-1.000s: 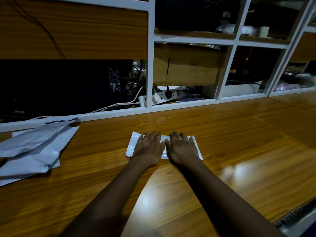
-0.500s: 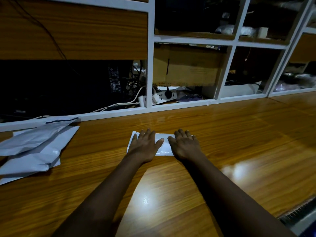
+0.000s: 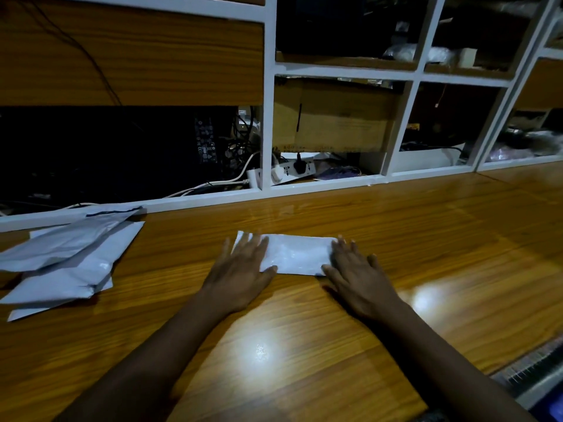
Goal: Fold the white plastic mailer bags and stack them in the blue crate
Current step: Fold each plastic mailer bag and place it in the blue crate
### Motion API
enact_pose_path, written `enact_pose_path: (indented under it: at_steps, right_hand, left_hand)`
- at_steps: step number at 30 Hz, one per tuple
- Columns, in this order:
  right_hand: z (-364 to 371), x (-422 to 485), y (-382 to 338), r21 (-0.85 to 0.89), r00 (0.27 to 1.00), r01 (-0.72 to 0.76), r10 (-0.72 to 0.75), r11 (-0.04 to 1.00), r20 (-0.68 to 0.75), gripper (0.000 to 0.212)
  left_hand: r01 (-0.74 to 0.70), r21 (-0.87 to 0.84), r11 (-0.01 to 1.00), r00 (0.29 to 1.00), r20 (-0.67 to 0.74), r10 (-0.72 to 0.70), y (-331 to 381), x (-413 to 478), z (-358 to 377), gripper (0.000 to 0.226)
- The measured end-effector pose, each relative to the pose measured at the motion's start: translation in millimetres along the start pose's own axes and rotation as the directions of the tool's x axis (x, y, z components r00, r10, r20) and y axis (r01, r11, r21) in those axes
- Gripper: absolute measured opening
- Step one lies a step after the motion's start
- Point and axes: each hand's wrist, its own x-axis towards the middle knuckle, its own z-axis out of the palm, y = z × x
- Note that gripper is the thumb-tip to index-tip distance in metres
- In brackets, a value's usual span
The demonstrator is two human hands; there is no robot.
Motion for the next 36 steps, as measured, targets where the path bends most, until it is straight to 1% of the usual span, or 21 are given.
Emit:
enact_pose_path:
  at_steps: [1, 2, 5, 8, 12, 15, 18, 19, 20, 22, 24, 26, 27, 28, 29, 32, 33, 36]
  right_hand:
    - [-2, -6, -9, 0.021, 0.998, 0.059, -0.059, 0.998, -0.011, 0.105]
    - [-3, -10, -18, 0.055, 0.994, 0.109, -0.109, 0.992, -0.018, 0.106]
    - [-2, -10, -32, 0.108, 0.979, 0.203, -0.203, 0.973, -0.013, 0.091]
    - [3, -8, -30, 0.065, 0.977, 0.211, -0.212, 0.975, 0.013, 0.086]
    - [5, -12, -31, 0.056, 0.988, 0.143, -0.146, 0.988, 0.056, 0.067]
    - [2, -18, -24, 0.037, 0.993, 0.085, -0.087, 0.996, 0.074, 0.064]
    - [-2, -25, -14, 0.074, 0.995, -0.026, 0.019, 0.997, 0.099, 0.063]
    - [-3, -27, -11, 0.09, 0.993, -0.069, 0.059, 0.994, 0.105, 0.062]
    - [-3, -29, -9, 0.106, 0.991, -0.105, 0.095, 0.989, 0.1, 0.062]
    - [-2, -34, -8, 0.124, 0.99, -0.132, 0.126, 0.983, 0.058, 0.061]
    - [-2, -36, -11, 0.108, 0.994, -0.106, 0.109, 0.989, -0.026, 0.063]
    - [-9, -31, -18, 0.073, 0.993, -0.039, 0.047, 0.997, -0.106, 0.077]
    - [-11, -24, -21, 0.066, 0.992, -0.01, 0.018, 0.998, -0.128, 0.081]
    - [-13, -17, -25, 0.057, 0.99, 0.014, -0.005, 0.998, -0.142, 0.077]
    - [-15, -8, -29, 0.038, 0.988, 0.04, -0.034, 0.998, -0.151, 0.071]
    - [-9, 27, -38, 0.026, 0.981, 0.07, -0.064, 0.997, -0.182, 0.063]
    - [-8, 37, -42, 0.03, 0.983, 0.06, -0.053, 0.998, -0.177, 0.063]
    - [-2, 57, -51, 0.065, 0.981, 0.055, -0.042, 0.996, -0.187, 0.066]
  left_hand:
    - [-0.066, 0.01, 0.998, 0.998, 0.014, 0.066, 7, -4, 0, 0.074]
    - [-0.12, 0.017, 0.993, 0.992, 0.031, 0.119, 14, -6, 1, 0.075]
    - [-0.207, 0.019, 0.978, 0.975, 0.081, 0.205, 25, -9, 2, 0.067]
    - [-0.236, 0.041, 0.971, 0.964, 0.138, 0.229, 25, -10, 1, 0.071]
    - [-0.219, 0.045, 0.975, 0.958, 0.197, 0.207, 23, -11, 3, 0.079]
    - [-0.18, 0.025, 0.983, 0.961, 0.22, 0.17, 14, -14, 4, 0.08]
    - [-0.128, 0.042, 0.991, 0.965, 0.236, 0.115, -2, -19, 2, 0.086]
    - [-0.098, 0.041, 0.994, 0.968, 0.237, 0.086, -6, -21, 0, 0.085]
    - [-0.067, 0.042, 0.997, 0.97, 0.238, 0.055, -10, -23, -1, 0.079]
    - [-0.01, 0.029, 1.0, 0.98, 0.198, 0.004, -12, -25, 0, 0.069]
    - [0.005, 0.008, 1.0, 0.993, 0.116, -0.005, -12, -26, 0, 0.069]
    - [-0.065, 0.093, 0.994, 0.998, -0.017, 0.067, -8, -23, 0, 0.069]
    - [-0.101, 0.146, 0.984, 0.991, -0.071, 0.112, -5, -18, 0, 0.066]
    - [-0.123, 0.175, 0.977, 0.98, -0.135, 0.148, -1, -12, 0, 0.061]
    - [-0.128, 0.166, 0.978, 0.973, -0.168, 0.156, 3, -3, 2, 0.057]
    - [-0.09, 0.04, 0.995, 0.984, -0.153, 0.095, 21, 21, 1, 0.065]
    - [-0.079, 0.04, 0.996, 0.986, -0.143, 0.084, 26, 29, 2, 0.064]
    - [-0.068, 0.113, 0.991, 0.995, -0.061, 0.075, 33, 45, 4, 0.054]
